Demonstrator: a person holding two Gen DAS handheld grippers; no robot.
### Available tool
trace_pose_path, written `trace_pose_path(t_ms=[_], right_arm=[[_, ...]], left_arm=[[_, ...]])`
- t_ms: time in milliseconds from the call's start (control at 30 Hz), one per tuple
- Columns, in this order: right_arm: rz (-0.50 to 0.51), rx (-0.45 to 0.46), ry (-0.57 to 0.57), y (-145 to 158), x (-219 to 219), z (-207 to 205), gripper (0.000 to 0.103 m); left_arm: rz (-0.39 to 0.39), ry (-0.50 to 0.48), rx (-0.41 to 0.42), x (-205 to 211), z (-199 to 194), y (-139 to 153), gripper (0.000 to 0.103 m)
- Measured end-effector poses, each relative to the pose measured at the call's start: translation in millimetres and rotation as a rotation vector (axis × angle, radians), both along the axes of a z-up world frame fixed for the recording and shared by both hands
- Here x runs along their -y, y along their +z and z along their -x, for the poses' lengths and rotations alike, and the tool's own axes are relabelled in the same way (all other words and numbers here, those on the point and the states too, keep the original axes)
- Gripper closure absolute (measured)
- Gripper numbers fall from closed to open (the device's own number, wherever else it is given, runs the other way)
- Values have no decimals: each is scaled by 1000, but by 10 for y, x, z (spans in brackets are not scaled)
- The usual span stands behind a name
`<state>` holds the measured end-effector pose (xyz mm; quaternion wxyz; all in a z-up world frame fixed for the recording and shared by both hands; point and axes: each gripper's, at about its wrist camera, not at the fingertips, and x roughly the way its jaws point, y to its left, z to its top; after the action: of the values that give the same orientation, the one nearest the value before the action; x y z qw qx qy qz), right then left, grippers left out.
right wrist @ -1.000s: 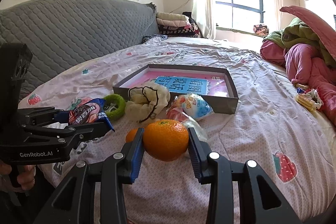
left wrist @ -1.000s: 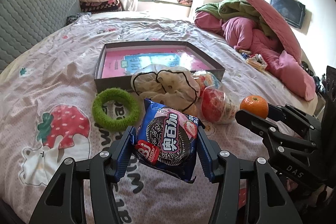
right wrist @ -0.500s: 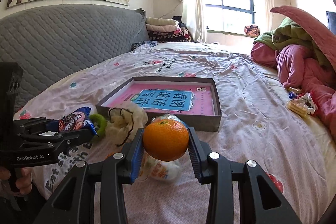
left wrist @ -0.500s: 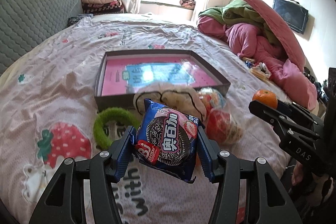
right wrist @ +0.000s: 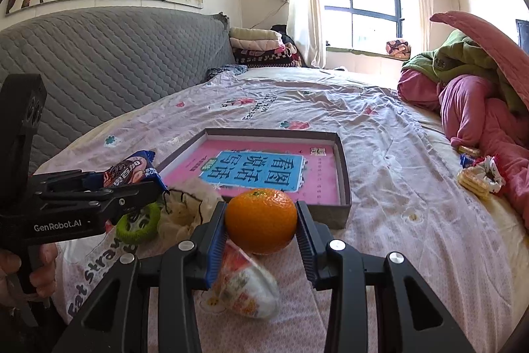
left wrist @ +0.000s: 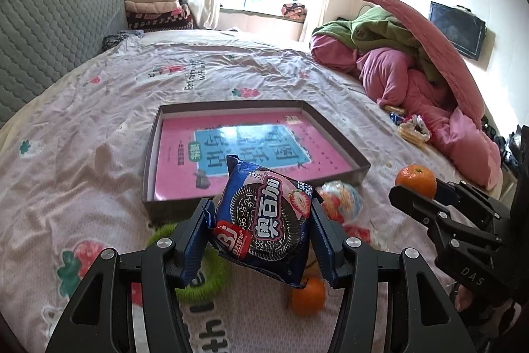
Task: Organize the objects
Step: 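Lift and carry the orange and cookie pack over the grey tray with both grippers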
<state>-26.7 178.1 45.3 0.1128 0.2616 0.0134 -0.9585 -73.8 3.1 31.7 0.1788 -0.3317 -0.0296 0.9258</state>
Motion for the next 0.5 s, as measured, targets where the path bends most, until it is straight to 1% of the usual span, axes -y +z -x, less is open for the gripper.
trace_pose_path(t_ms=[100, 267, 500], right_arm=[[-1, -3, -2, 13, 8, 72, 63], [8, -2, 1, 34, 11, 185, 63], [7, -28, -6, 98, 10, 329, 63]], left_arm=[[7, 1, -8, -13, 74, 33, 45], [-1, -4, 1, -8, 193, 39, 45], [-2, -10, 1, 5, 354, 26, 45]])
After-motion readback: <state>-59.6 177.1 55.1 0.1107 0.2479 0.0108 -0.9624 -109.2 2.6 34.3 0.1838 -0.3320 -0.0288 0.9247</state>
